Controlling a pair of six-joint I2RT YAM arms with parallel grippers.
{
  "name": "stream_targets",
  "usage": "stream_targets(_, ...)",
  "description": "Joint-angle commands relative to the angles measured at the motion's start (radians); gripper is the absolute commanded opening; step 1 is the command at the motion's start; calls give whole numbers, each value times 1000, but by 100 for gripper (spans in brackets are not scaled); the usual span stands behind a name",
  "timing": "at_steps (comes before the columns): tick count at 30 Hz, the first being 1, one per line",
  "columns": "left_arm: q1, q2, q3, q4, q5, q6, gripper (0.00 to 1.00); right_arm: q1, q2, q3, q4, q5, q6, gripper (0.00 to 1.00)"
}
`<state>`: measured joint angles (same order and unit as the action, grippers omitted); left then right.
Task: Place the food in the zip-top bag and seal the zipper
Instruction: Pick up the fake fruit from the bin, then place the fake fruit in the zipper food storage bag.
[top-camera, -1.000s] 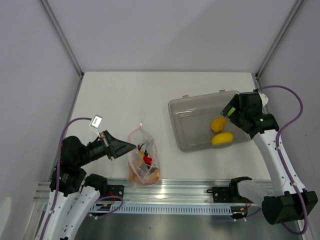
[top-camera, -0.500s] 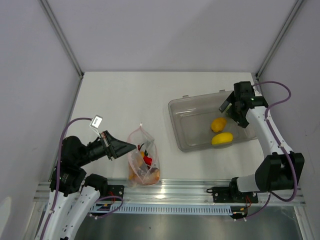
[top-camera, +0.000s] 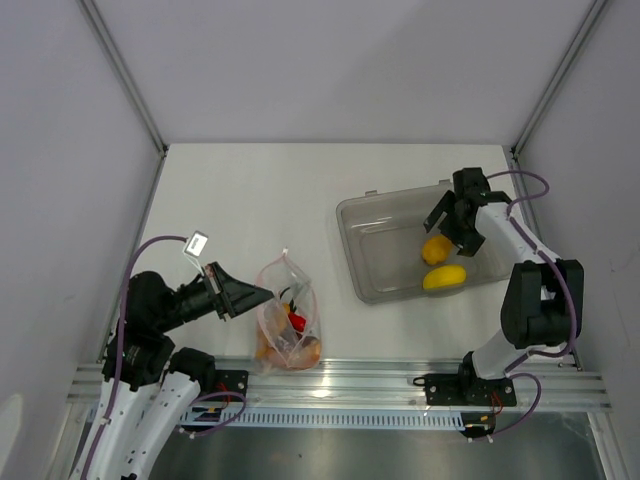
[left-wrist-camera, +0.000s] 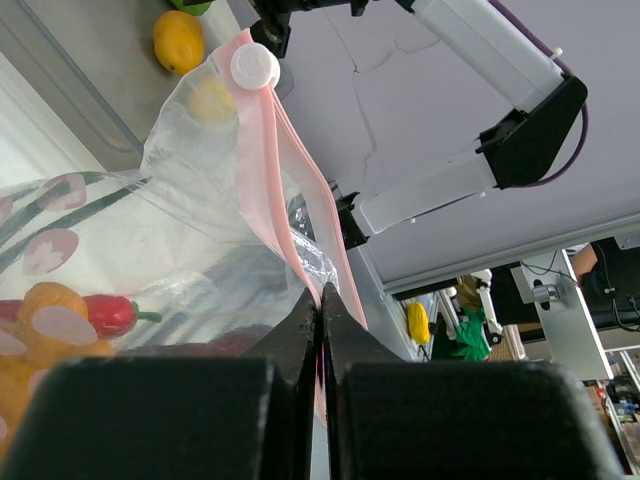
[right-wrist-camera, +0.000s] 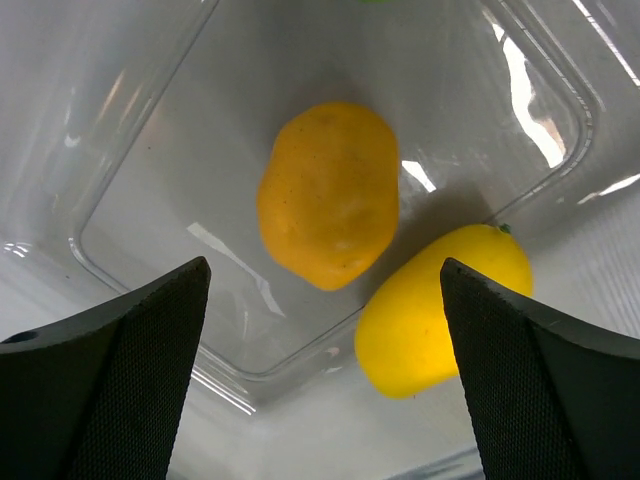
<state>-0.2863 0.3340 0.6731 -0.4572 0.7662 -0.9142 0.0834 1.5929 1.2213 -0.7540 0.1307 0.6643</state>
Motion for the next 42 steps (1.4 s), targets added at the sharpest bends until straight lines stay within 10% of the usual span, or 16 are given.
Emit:
stream_targets(1, -5, 5, -9, 34, 18, 23, 1, -4, 24, -29, 90, -28, -15, 97)
stream_targets(18, -5, 16, -50, 49, 19, 32, 0, 12, 177, -85, 194, -20, -28, 88)
stream_targets(33, -5, -9, -50, 23, -1, 28, 1, 68, -65, -137, 249, 33, -144, 5)
stream_targets(42, -5, -13, -50, 15, -21, 17, 1, 297, -532, -186, 343, -126, -281, 0)
